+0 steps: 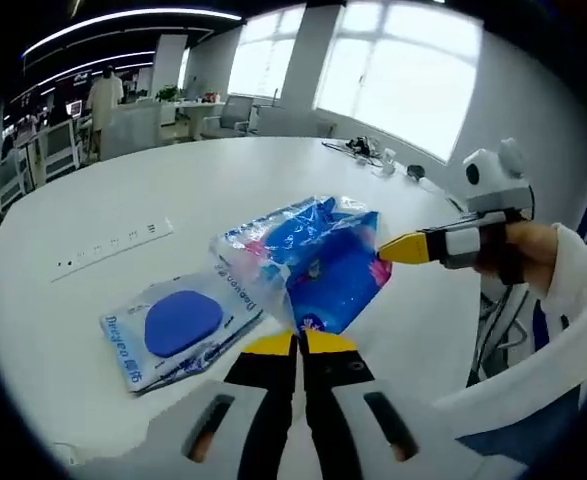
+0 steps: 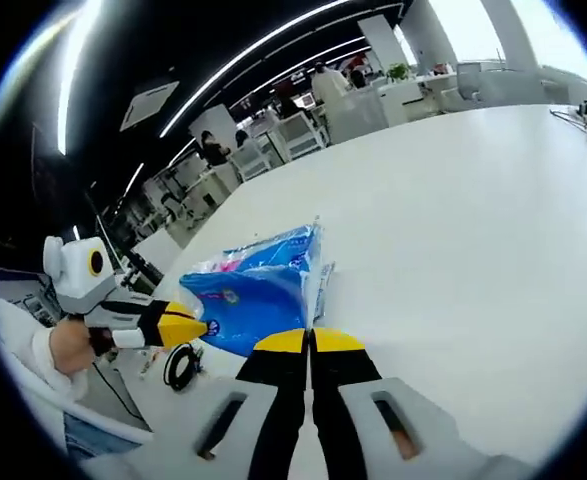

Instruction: Arrange the tabletop items into an orderly group along one side of the table until the central work area is clear of visible clutter.

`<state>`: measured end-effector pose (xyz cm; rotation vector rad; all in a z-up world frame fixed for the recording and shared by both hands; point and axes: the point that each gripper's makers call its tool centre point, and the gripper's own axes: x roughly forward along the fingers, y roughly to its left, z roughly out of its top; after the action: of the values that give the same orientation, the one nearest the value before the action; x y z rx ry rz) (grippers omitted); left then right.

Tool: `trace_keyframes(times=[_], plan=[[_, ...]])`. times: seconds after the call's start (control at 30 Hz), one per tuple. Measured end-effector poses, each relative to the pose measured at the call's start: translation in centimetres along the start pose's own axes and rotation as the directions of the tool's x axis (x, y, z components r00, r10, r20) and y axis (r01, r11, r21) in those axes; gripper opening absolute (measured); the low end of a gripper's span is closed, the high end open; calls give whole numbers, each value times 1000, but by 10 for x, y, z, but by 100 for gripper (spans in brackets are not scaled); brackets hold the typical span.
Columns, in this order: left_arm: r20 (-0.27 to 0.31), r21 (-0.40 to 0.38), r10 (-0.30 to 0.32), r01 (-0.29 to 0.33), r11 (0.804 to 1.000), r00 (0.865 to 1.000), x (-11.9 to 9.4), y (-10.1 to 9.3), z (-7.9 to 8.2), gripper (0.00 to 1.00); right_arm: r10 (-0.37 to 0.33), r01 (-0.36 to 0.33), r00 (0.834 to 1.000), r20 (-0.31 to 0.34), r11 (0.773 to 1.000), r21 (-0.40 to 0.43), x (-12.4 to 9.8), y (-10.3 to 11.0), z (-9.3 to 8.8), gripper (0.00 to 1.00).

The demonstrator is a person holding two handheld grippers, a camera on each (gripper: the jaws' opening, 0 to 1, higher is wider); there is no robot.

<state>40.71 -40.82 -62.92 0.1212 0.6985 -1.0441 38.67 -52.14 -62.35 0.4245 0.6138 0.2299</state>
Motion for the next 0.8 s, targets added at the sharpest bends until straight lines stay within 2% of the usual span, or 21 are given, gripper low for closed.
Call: trace_keyframes(times=[0.2, 0.37, 0.6, 0.8], plan=[[-18, 26, -22, 22, 999, 1000, 15, -7, 10, 0, -31, 31, 999, 27, 999, 12, -3, -15, 11, 0], [-33, 29, -30, 31, 999, 999, 22, -7, 12, 0, -44, 43, 998, 36, 999, 29, 0, -23, 14, 0], [-67, -6, -42, 42, 999, 997, 43, 4, 8, 0, -72, 71, 997, 15, 997, 22, 6, -33, 9, 0], [-97, -53, -44, 39, 998, 994, 66, 11, 2, 0, -103, 103, 995, 0, 994, 41, 17, -55, 9, 0]])
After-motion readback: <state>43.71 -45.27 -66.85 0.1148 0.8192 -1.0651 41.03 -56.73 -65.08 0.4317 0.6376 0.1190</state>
